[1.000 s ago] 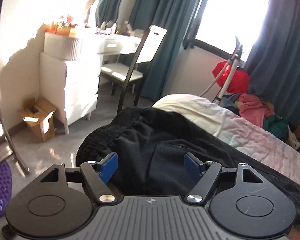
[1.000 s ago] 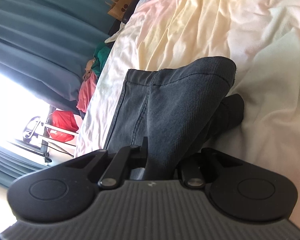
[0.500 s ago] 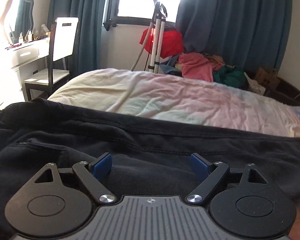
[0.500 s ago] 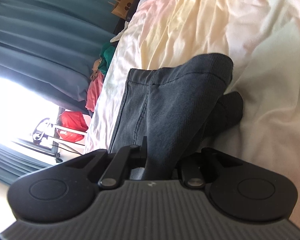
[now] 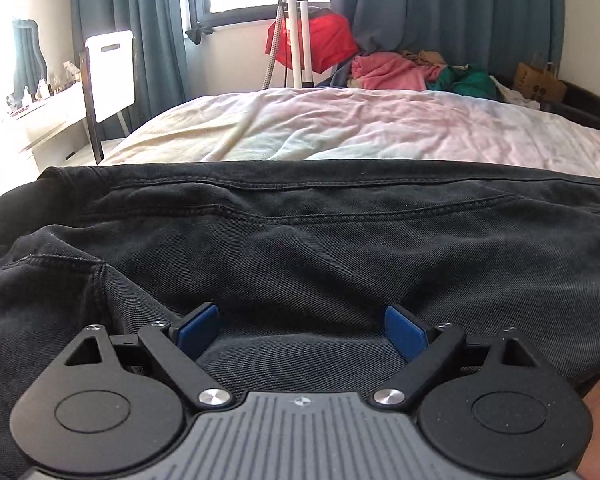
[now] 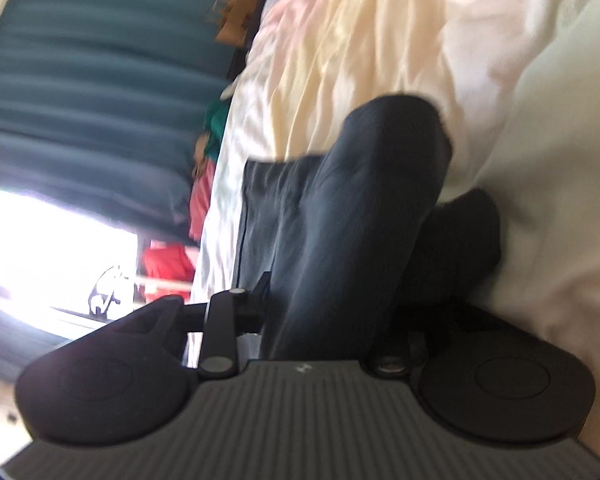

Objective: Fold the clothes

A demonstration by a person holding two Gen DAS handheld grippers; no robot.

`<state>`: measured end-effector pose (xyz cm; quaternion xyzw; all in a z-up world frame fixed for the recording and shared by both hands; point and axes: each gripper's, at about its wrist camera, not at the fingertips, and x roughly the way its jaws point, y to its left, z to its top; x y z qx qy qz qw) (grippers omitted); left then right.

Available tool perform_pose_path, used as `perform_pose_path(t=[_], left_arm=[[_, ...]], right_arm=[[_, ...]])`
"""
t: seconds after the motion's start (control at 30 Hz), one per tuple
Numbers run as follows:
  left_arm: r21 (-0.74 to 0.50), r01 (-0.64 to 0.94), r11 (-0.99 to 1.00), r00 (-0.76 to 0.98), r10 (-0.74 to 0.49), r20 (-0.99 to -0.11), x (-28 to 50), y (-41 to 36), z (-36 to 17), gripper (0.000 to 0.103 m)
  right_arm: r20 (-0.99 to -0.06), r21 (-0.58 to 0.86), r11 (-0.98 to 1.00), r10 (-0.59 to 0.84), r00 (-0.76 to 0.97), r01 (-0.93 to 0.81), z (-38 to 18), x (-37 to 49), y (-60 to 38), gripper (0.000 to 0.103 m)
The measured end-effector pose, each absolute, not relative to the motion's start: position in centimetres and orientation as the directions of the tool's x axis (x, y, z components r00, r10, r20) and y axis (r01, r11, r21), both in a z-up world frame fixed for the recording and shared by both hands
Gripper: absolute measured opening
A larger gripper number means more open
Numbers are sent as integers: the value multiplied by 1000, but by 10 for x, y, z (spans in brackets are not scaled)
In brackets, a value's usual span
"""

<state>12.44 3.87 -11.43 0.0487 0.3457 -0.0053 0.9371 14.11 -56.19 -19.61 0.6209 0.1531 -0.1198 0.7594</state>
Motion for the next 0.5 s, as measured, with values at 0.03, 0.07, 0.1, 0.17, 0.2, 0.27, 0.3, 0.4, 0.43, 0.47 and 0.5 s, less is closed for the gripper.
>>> perform_pose_path(t=[0.03,0.07,0.1,0.17,0.2,0.27,0.3,0.4,0.43,0.47,0.5], left_arm=[[92,43,995,762,27,-647,124,38,-114,92],[95,44,994,761,28,-648,124,38,-113,92],[94,45,995,759,27,-651,125,39,-113,92],[87,45,995,756,24,-655,125,39,-112,92],[88,46,995,754,24,-656,125,39,-112,92],[96,47,994,749,28,-661,125,37,-112,93],[100,47,994,748,31,-663,125,37,-112,93],[107,51,993,746,33,-665,124,36,-112,93],[109,52,993,745,35,-666,125,36,-112,93],[111,52,992,743,36,-668,125,35,-112,93],[110,51,993,741,36,-670,126,35,-111,93]], right_arm=[[-392,899,214,2,920,382,-195,144,-563,35],[-405,888,233,-5,914,395,-193,147,-563,30],[-439,859,284,-16,898,425,-187,151,-562,24],[-485,800,379,-48,873,465,-174,156,-558,15],[-487,787,399,-69,871,471,-168,157,-555,13],[-489,757,439,-111,865,484,-156,159,-550,12],[-488,732,477,-129,863,486,-149,161,-546,12],[-488,634,594,-190,852,495,-127,167,-532,12],[-481,613,617,-205,853,494,-119,167,-529,12],[-465,592,643,-220,857,486,-111,167,-524,12],[-450,570,668,-235,862,479,-103,166,-519,12]])
